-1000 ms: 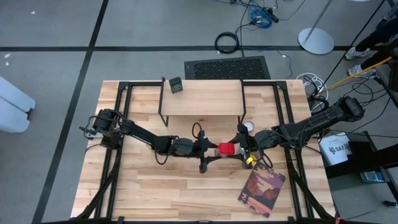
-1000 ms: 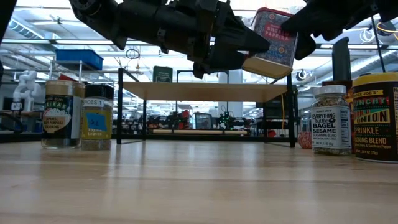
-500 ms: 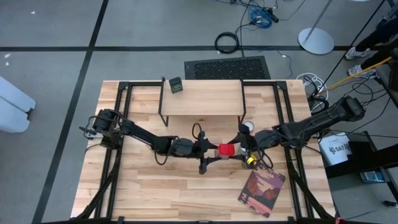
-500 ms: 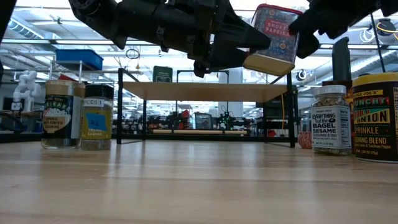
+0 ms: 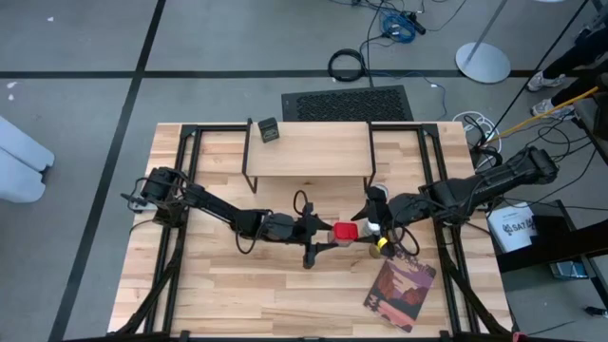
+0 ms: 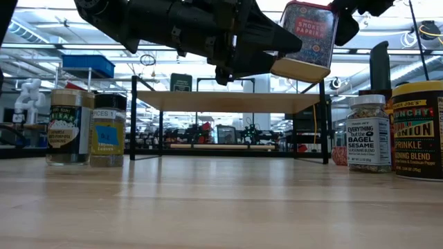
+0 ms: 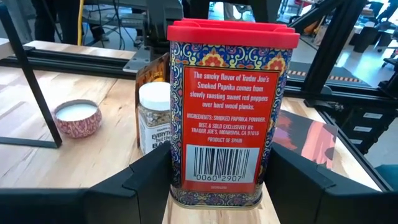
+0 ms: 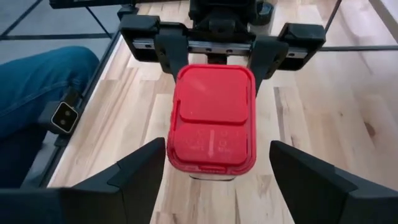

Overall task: Shelf spices
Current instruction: Put the red spice can on the table

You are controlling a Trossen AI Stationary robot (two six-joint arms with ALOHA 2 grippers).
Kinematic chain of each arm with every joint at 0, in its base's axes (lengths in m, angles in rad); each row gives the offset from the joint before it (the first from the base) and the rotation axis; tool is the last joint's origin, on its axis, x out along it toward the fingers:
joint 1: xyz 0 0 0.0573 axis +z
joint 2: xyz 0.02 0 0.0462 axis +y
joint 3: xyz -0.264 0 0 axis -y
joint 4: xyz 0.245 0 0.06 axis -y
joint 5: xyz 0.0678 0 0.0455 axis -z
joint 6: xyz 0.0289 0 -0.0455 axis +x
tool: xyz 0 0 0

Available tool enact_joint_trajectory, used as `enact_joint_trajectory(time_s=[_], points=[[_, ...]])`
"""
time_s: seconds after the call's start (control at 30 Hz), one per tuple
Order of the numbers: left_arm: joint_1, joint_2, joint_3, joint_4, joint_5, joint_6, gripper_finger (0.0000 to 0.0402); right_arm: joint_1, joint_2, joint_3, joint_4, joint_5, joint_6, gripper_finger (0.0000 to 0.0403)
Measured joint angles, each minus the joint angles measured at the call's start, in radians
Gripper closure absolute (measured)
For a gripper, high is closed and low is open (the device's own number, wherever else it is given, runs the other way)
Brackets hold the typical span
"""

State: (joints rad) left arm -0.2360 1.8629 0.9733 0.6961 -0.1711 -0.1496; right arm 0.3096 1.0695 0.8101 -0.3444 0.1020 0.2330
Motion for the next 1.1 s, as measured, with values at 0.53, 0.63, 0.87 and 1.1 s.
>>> enact_joint_trajectory(time_s=[0.53,0.63,0.87,1.1], points=[[0.000,0.053,0.000,0.064,0.007,0.003,0.0171,0.000,0.050,0.000,-0.011,-0.030,0.013,0.0126],[0.000,0.072,0.003,0.087,0.009,0.001,0.0171,0.000,0.075,0.000,-0.003,-0.030,0.014,0.0126],[0.000,0.115,0.057,0.074,0.024,0.000,0.0171,0.000,0.109,0.000,-0.005,-0.035,0.013,0.0136],[0.000,0.124,0.077,0.038,0.025,-0.005,0.0171,0.000,0.110,0.000,-0.007,-0.066,0.020,0.0186]])
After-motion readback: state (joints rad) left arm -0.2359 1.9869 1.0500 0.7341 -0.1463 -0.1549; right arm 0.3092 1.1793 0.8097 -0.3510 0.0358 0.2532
